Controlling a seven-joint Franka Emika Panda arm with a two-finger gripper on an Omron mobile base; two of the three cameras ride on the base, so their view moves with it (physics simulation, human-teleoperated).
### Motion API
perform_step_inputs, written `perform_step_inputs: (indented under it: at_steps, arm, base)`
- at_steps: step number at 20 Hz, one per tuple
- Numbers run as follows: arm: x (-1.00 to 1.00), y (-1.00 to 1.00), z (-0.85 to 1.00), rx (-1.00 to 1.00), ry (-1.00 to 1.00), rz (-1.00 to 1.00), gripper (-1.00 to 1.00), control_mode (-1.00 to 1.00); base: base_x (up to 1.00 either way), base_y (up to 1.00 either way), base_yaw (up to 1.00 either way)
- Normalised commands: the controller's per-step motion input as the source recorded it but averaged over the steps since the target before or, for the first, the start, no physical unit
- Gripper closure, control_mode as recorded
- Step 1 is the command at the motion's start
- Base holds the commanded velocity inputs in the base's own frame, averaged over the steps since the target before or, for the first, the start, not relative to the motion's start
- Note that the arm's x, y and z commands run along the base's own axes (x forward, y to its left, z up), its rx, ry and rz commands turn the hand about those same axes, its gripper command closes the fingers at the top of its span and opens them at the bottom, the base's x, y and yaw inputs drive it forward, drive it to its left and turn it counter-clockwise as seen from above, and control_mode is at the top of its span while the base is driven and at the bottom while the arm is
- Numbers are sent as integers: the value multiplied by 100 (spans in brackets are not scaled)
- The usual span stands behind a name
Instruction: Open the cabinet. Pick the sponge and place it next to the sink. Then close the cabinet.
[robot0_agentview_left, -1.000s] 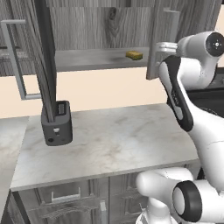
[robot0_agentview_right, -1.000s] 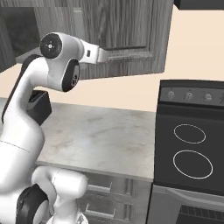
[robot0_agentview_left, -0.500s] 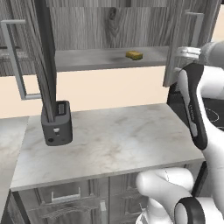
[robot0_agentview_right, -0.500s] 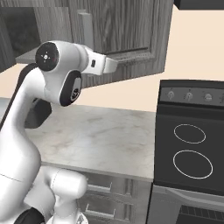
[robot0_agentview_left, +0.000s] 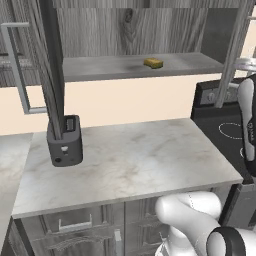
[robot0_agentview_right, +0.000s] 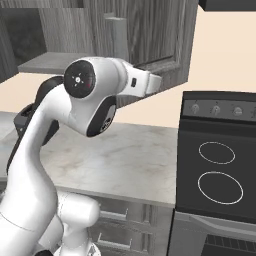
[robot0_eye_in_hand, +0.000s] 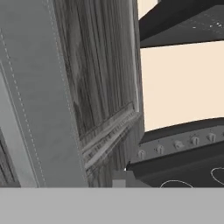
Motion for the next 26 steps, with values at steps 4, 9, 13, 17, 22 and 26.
perform_step_inputs:
  at_steps: [4,9,13,17,22,26]
  arm:
    - [-4,-78,0,0,0,0,100,-100]
    - [-1,-4,0,0,0,-1,100,-100]
    - [0,8,-6,0,0,0,-100,-100]
    - [-12,6,-2,0,0,-1,-100,-100]
    - [-93,14,0,0,-2,0,-100,-100]
    - [-99,29,7,0,-5,2,-100,-100]
  base:
    - [0,0,0]
    - [0,0,0]
    - [0,0,0]
    - [0,0,0]
    - [0,0,0]
    - [0,0,0]
